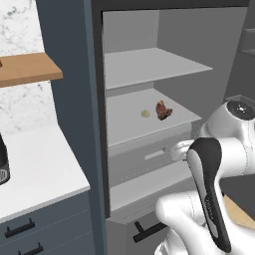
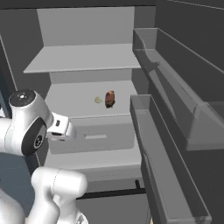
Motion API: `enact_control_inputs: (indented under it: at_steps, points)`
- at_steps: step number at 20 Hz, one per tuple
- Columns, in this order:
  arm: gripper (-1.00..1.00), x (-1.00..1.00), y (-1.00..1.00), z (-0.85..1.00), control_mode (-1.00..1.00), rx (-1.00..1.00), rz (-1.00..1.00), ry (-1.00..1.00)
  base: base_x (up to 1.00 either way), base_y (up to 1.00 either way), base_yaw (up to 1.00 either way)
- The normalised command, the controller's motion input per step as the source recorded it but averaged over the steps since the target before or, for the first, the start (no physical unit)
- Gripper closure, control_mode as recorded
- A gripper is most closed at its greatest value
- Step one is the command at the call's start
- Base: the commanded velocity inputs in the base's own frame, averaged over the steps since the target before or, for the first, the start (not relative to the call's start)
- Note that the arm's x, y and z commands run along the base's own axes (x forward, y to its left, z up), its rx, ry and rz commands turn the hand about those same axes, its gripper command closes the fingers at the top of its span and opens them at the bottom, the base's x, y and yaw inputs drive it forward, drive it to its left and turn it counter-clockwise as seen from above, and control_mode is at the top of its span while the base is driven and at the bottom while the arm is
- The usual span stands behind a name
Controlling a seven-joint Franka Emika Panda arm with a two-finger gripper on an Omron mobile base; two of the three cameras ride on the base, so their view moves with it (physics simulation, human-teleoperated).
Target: Place one garlic and one steak in each tupperware on the nearby counter, to pack two identical lunches.
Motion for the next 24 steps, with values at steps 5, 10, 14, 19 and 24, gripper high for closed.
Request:
enact_control_inputs:
  at_steps: [5, 10, 14, 19, 24]
  points:
    - [1.00, 0.00, 0.00, 0.00, 1.00, 0.00, 0.00, 0.00, -0.81, 0.25, 0.00]
    - [1.00, 0.00, 0.00, 0.00, 1.00, 0.00, 0.00, 0.00, -0.22, 0.92, 0.09]
    - [1.00, 0.00, 0.00, 0.00, 1.00, 0.00, 0.00, 0.00, 0.00, 1.00, 0.30]
    - [1.00, 0.00, 0.00, 0.00, 1.00, 0.00, 0.00, 0.00, 0.03, 1.00, 0.34]
    - [1.00, 0.00, 0.00, 0.00, 1.00, 0.00, 0.00, 0.00, 0.62, 1.00, 0.02]
